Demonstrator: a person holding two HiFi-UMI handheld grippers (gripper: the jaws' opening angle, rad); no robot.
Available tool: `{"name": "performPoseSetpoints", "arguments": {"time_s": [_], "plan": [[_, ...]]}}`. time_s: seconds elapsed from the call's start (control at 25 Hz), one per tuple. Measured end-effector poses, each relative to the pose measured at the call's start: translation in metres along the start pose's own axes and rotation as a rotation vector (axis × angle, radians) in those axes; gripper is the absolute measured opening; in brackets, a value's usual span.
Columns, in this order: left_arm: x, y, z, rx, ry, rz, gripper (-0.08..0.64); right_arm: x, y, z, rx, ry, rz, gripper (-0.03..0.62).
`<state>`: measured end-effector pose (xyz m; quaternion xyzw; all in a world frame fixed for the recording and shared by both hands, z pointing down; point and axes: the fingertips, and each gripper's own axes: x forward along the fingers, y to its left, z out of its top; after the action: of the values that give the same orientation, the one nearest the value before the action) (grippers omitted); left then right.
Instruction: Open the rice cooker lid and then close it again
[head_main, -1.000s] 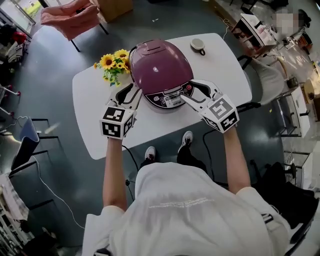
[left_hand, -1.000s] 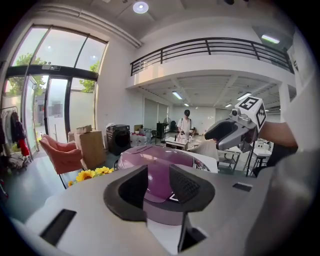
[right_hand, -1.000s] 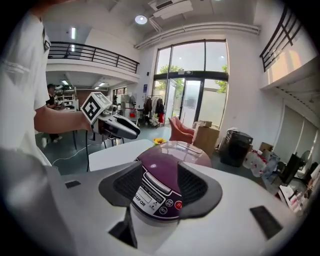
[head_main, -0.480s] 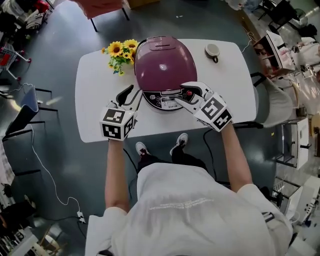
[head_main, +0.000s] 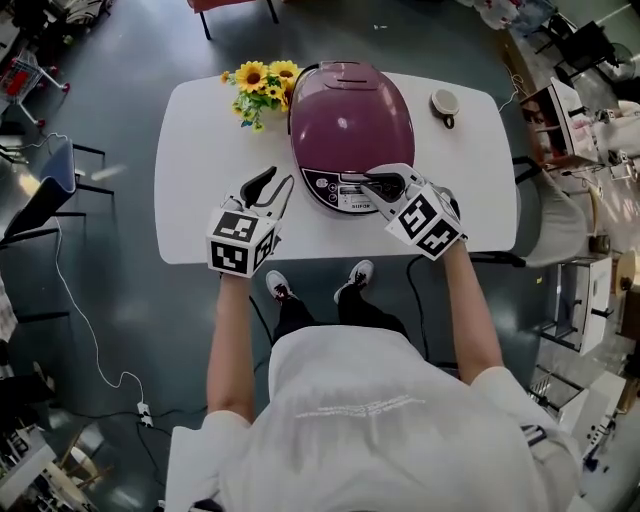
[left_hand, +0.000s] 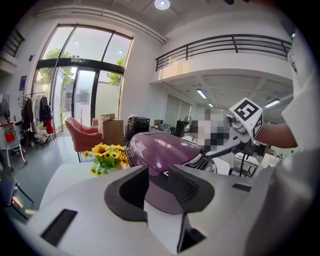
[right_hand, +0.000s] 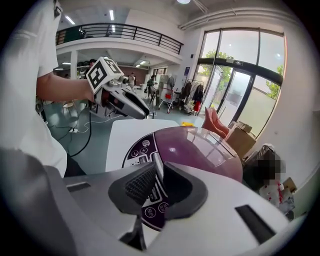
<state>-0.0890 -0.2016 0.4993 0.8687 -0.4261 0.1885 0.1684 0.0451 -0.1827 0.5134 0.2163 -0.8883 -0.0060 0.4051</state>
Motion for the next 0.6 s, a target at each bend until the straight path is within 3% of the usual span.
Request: {"name": "performPoseSetpoints", "arguments": {"time_s": [0.6], "plan": [[-0.008, 0.002, -0.019, -0.033, 0.008, -0.03, 0.137, 0.012, 0.003, -0.01, -0.101, 0.126, -0.015, 0.041]]}}
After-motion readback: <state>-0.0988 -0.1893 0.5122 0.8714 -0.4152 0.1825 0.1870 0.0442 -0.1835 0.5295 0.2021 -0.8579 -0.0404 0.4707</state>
